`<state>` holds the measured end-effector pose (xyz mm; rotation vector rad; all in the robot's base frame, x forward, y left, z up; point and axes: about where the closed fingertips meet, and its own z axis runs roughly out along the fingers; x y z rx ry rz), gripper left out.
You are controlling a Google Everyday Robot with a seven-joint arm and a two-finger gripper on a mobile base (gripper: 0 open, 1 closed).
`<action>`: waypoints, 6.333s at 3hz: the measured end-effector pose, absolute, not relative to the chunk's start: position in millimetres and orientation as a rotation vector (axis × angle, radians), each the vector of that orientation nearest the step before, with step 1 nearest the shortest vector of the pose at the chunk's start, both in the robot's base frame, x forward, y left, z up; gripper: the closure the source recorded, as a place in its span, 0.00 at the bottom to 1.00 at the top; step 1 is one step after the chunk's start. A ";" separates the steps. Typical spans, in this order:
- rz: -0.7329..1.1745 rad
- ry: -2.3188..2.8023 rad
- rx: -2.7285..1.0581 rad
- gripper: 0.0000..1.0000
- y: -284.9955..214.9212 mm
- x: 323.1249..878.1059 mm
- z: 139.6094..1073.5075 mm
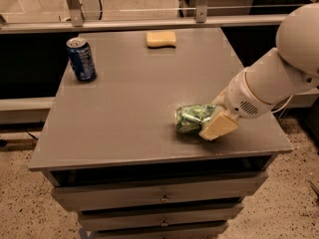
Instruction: Move green can near sponge
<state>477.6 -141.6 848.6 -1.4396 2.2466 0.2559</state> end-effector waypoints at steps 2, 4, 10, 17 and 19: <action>0.136 2.220 -1.404 1.00 -162.9 497.0 879.5; 0.124 2.191 -1.378 1.00 -160.9 509.6 881.8; -0.020 1.972 -1.232 0.84 -173.5 800.2 868.9; 0.079 1.952 -1.208 0.00 -177.9 801.2 884.5; 0.355 1.790 -1.183 0.00 -245.4 692.9 945.9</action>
Offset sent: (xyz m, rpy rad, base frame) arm 0.0167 -0.0194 0.0264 -0.0362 -0.0718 -0.0330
